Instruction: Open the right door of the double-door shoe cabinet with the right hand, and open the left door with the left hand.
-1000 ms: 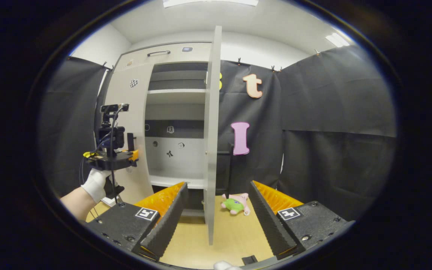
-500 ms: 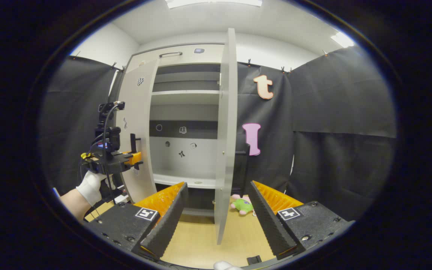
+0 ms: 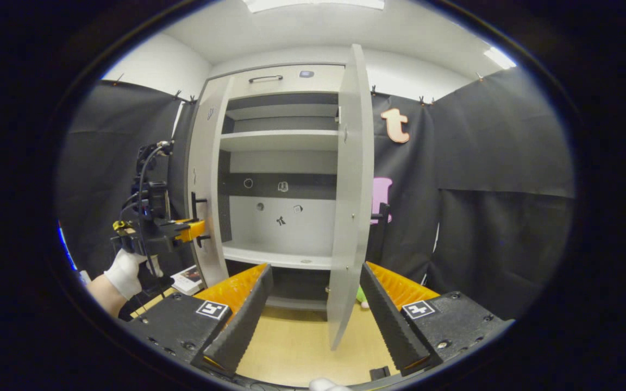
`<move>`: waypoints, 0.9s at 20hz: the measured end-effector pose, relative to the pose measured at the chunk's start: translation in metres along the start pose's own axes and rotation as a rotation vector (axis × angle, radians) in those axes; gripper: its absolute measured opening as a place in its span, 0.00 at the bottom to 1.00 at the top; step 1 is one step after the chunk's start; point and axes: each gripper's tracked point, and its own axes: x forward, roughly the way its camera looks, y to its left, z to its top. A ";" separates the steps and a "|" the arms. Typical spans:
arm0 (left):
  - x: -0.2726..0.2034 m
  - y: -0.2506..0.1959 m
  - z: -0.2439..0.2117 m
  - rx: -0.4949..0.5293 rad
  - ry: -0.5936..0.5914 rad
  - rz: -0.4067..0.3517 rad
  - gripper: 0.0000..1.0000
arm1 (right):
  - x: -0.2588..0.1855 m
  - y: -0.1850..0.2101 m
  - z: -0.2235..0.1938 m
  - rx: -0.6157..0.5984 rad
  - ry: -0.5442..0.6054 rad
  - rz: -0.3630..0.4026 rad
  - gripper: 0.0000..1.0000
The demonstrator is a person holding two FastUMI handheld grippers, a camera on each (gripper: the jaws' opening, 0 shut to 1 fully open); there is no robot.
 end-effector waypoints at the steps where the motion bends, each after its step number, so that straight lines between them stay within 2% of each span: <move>1: -0.003 0.003 0.001 0.001 -0.002 0.001 0.04 | 0.001 0.003 0.000 0.000 -0.002 0.002 0.99; 6: -0.020 0.019 -0.001 -0.010 -0.005 0.021 0.04 | -0.003 0.026 0.000 0.003 0.001 0.039 0.99; 16: -0.048 0.071 -0.003 -0.007 -0.009 0.122 0.03 | -0.007 0.069 0.002 -0.006 0.002 0.110 0.99; 18: -0.052 0.084 -0.002 -0.012 -0.013 0.152 0.00 | -0.009 0.071 0.002 -0.005 -0.001 0.116 0.99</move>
